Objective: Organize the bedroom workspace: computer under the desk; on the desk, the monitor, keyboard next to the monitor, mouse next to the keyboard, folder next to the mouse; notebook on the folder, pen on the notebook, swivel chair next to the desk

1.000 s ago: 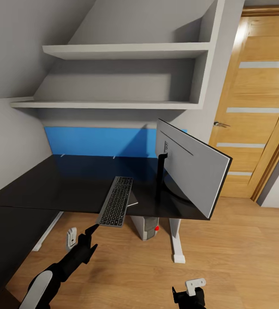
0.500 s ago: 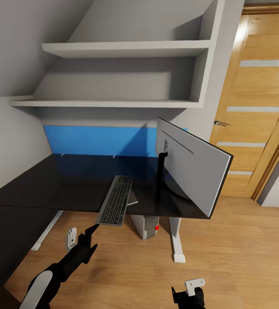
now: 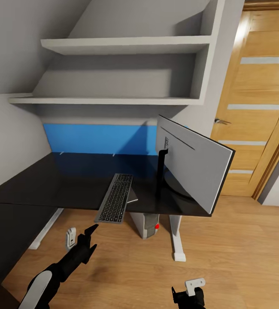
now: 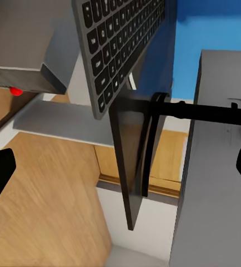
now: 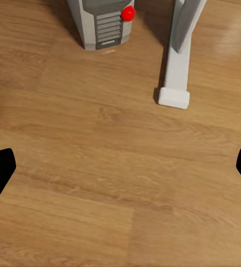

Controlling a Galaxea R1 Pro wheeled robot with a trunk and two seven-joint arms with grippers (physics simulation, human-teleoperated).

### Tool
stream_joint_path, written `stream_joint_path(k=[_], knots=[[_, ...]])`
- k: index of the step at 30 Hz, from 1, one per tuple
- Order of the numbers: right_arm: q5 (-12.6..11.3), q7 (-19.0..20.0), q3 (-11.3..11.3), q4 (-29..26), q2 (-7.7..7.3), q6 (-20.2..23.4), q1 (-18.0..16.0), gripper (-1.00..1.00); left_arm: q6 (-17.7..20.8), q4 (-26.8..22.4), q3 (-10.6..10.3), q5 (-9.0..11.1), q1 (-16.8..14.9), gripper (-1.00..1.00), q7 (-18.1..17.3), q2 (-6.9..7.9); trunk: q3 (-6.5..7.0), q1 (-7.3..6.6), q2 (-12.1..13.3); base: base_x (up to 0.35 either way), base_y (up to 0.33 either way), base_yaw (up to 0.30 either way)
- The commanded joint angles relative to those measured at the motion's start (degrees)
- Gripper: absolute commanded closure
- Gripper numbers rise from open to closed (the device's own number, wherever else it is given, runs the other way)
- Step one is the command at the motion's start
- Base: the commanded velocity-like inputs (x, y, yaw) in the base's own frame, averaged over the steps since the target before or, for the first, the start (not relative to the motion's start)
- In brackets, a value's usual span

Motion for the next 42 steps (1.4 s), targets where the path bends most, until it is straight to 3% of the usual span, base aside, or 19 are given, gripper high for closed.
stream_joint_path(k=[1,24,42], knots=[[-0.17,-0.36,0.49,0.03,0.03,-0.07,0.00,-1.00,0.26,-0.08,0.06,0.61,-0.03,-1.00,0.50,-0.01,-0.25,0.23,-0.45,0.000,0.000,0.000],[0.03,-0.35,0.53,-0.06,0.52,-0.27,0.49,-1.00,0.26,-0.08,-0.06,0.65,-0.03,-1.00,0.50,-0.01,-4.37,5.28,-9.68,0.000,0.000,0.000],[0.03,-0.36,0.56,-0.07,0.54,-0.28,0.49,-1.00,0.31,0.08,-0.12,0.75,-0.03,-1.00,0.47,-0.01,-4.37,5.28,-9.68,0.004,-0.001,0.000]])
